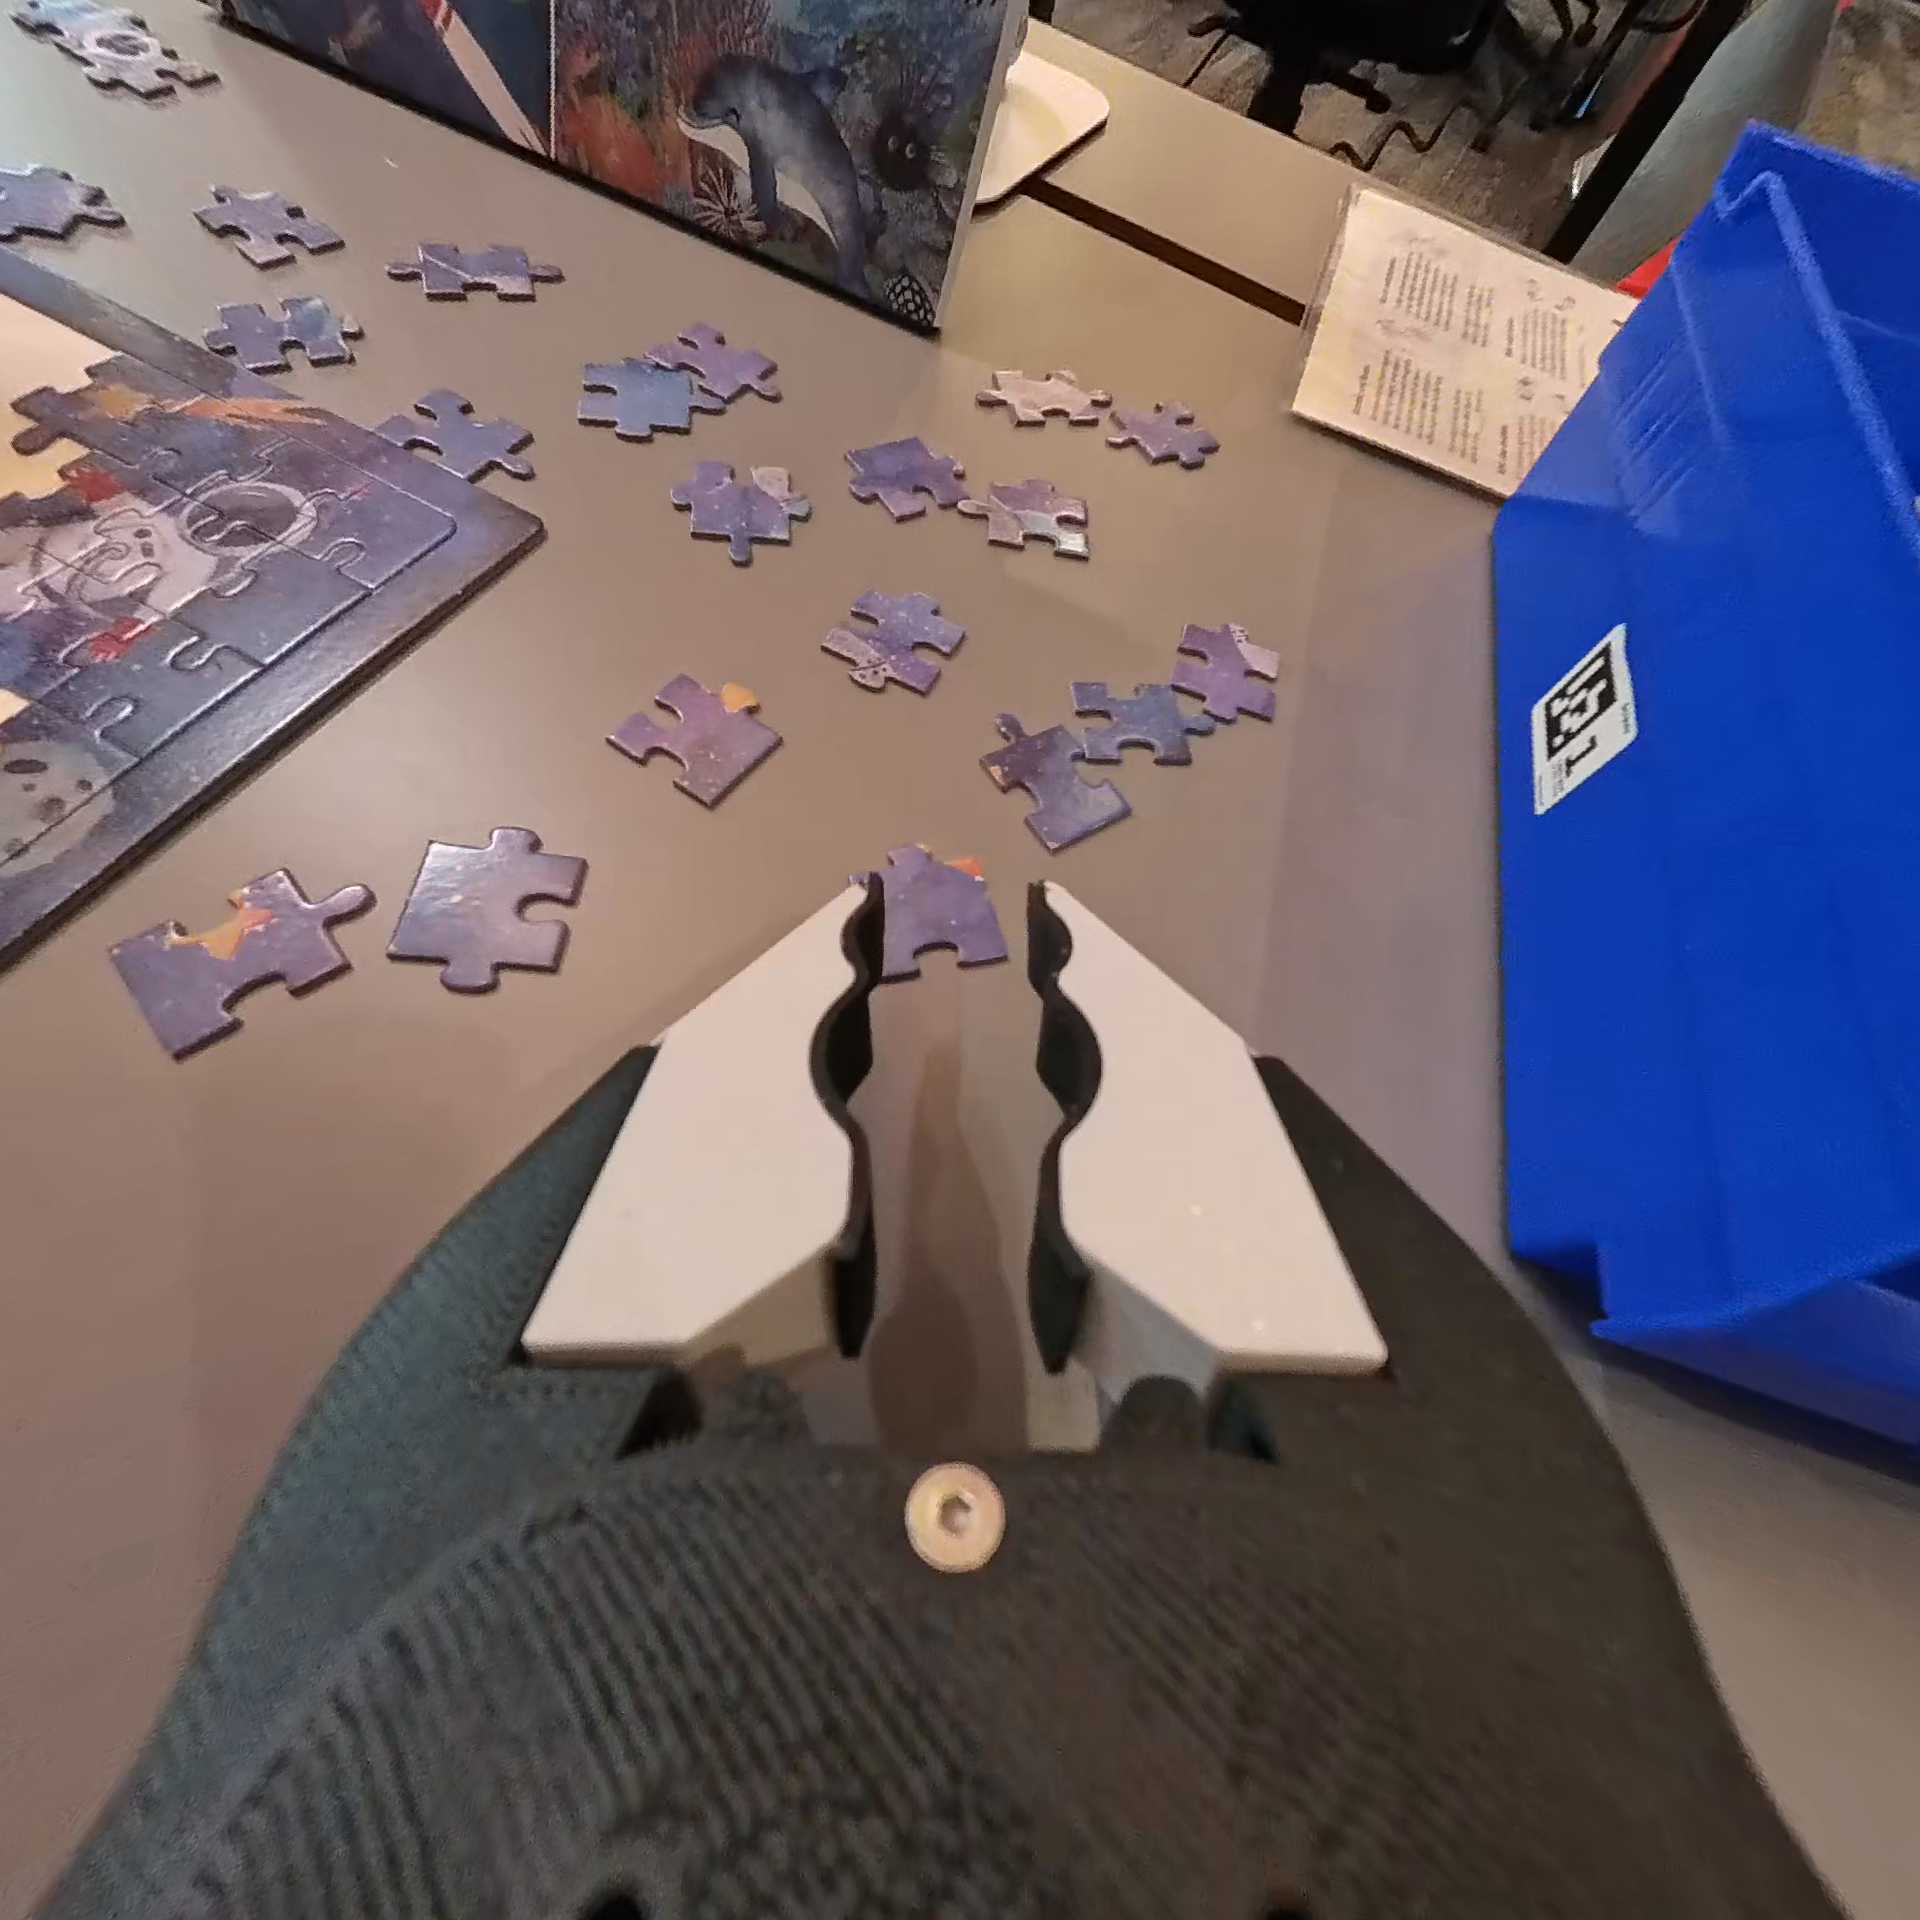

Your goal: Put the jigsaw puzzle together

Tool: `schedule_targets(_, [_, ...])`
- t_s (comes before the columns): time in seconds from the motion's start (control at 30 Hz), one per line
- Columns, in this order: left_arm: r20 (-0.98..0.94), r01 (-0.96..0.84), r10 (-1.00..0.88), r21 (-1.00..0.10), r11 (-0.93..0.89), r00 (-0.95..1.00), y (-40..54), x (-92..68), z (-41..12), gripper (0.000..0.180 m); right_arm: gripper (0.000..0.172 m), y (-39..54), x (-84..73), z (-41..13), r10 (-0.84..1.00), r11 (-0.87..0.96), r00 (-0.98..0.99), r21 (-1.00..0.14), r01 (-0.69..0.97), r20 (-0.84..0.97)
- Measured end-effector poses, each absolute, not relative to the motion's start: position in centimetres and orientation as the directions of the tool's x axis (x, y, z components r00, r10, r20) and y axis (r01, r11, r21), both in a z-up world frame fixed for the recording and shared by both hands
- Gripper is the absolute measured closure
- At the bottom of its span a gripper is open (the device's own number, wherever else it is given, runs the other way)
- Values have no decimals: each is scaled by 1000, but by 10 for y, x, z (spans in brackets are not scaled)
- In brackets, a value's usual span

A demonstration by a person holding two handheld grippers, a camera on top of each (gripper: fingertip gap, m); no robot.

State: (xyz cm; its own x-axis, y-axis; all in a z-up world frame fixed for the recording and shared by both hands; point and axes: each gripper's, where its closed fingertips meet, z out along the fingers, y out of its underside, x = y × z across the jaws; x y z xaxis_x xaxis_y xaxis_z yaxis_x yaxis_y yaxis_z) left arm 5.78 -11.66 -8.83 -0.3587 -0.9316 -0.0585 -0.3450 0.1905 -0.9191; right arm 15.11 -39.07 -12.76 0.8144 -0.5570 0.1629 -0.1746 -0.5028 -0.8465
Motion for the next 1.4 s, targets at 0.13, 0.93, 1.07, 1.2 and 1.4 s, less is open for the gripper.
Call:
schedule_targets(0.13, [-54, -346, -932, -919, 187, -360, -117, 58, -88, 165, 145, -390, 151, -129, -556, -516, 812, -839, -171, 177])
schedule_targets(0.93, [22, -376, -950, -921, 101, -310, -105, 58, -88, 167, 142, -359, 116, -116, -356, -461, 924, -886, -45, 138])
schedule_targets(1.07, [25, -375, -949, -922, 100, -313, -106, 58, -88, 167, 142, -330, 54, -98, -48, -350, 992, -932, 92, 116])
schedule_targets(1.2, [27, -376, -949, -922, 98, -314, -106, 58, -88, 167, 135, -325, 40, -110, 43, -408, 997, -909, 81, 70])
schedule_targets(1.4, [31, -377, -949, -922, 95, -315, -106, 58, -88, 167, 132, -322, 31, -125, 93, -491, 995, -868, 77, 35])
